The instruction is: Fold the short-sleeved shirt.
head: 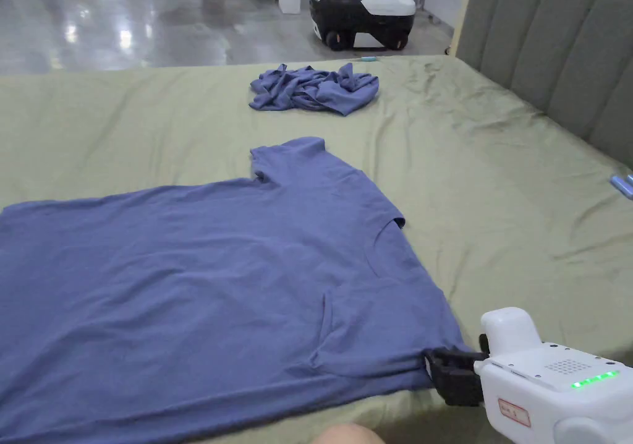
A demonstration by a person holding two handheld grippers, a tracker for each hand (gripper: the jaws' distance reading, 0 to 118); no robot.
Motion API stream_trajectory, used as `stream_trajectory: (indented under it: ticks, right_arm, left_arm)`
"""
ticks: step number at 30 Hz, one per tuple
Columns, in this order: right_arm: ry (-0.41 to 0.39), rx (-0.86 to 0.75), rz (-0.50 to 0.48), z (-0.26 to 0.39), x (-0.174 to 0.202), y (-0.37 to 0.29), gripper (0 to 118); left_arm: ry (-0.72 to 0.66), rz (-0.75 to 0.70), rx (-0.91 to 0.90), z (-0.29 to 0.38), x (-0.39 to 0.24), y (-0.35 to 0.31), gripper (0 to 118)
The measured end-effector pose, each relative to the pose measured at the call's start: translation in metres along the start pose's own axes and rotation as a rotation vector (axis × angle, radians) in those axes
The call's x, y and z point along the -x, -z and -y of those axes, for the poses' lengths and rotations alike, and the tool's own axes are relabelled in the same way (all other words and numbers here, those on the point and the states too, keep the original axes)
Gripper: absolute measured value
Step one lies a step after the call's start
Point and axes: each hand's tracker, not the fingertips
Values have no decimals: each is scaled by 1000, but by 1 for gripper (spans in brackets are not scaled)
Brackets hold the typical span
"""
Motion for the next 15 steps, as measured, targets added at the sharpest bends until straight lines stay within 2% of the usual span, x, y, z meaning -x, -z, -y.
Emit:
stream_trajectory:
  ticks: [1, 2, 3, 4, 5, 11, 13, 15]
  right_arm:
    - [-8, -4, -19, -4, 12, -12, 12]
    - [-7, -15, -46, -2, 15, -14, 12]
    - [-27, -26, -24, 0, 19, -17, 12]
    - [-85, -40, 12, -1, 25, -23, 12]
    - [-105, -53, 14, -2, 31, -30, 12]
    - [15, -22, -36, -43, 11, -45, 12]
    - [25, 48, -53, -73, 1, -33, 12]
    - [-3, 97, -44, -105, -4, -17, 12]
  left_arm:
    - [2, -1, 2, 1, -1, -1, 3]
    - [1, 1, 5, 1, -2, -2, 3]
    - [3, -2, 6, 1, -3, -4, 3]
    - [7, -4, 4, -2, -2, -5, 3]
    - [5, -4, 3, -3, -2, -7, 3]
    - [-21, 10, 12, -37, 6, -11, 3]
    - [-4, 14, 22, -60, 11, 1, 3]
    - [-8, 51, 83, -85, 17, 20, 3]
